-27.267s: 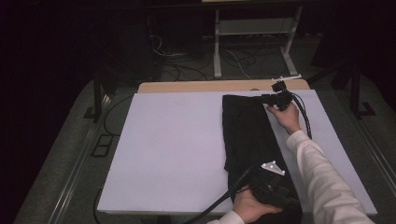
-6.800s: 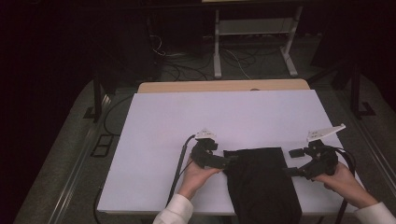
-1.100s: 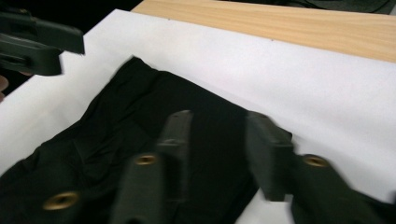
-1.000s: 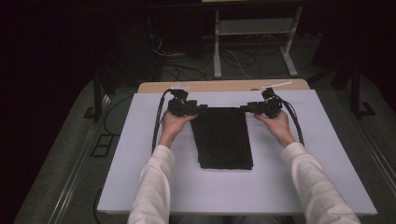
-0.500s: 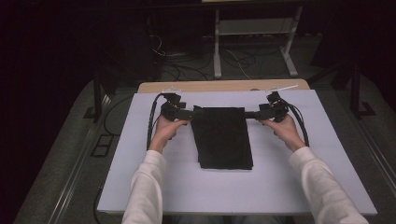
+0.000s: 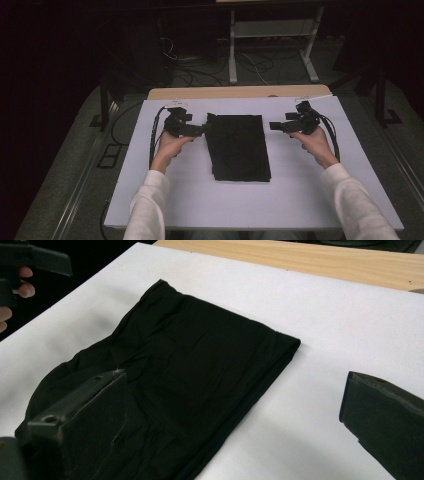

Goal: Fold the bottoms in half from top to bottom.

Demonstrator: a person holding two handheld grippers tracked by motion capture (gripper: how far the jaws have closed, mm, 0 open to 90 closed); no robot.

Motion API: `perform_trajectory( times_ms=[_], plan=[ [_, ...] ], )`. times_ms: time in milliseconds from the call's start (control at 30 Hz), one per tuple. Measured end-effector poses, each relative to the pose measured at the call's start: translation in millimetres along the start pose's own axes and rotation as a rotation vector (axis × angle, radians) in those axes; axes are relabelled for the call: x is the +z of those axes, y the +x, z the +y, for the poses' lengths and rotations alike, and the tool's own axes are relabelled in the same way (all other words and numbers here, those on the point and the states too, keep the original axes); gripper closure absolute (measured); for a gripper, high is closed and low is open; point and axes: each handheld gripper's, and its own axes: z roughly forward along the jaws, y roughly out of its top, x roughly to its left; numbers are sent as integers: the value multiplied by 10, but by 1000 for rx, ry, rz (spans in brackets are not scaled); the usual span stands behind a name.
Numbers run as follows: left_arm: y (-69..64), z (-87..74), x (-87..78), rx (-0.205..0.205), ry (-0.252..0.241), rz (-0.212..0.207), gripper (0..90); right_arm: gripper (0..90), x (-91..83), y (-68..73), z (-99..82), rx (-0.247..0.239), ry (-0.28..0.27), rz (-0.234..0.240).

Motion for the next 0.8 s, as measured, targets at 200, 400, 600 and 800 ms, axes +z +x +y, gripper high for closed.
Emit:
perform_trajectory(
  times_ms=[200, 400, 600, 800],
  plan=[
    [11, -48, -158, -7, -34, 15, 0, 0, -77, 46, -53, -9, -2, 0],
    [40, -190, -269, -24, -30, 25, 0, 0, -196, 64, -105, -3, -29, 0],
    [47, -302, -384, -36, -46, 29, 0, 0, -303, 108, -190, -9, -42, -2],
    [0, -401, -503, -18, -67, 31, 0, 0, -388, 170, -321, -19, -45, -4]
  ],
)
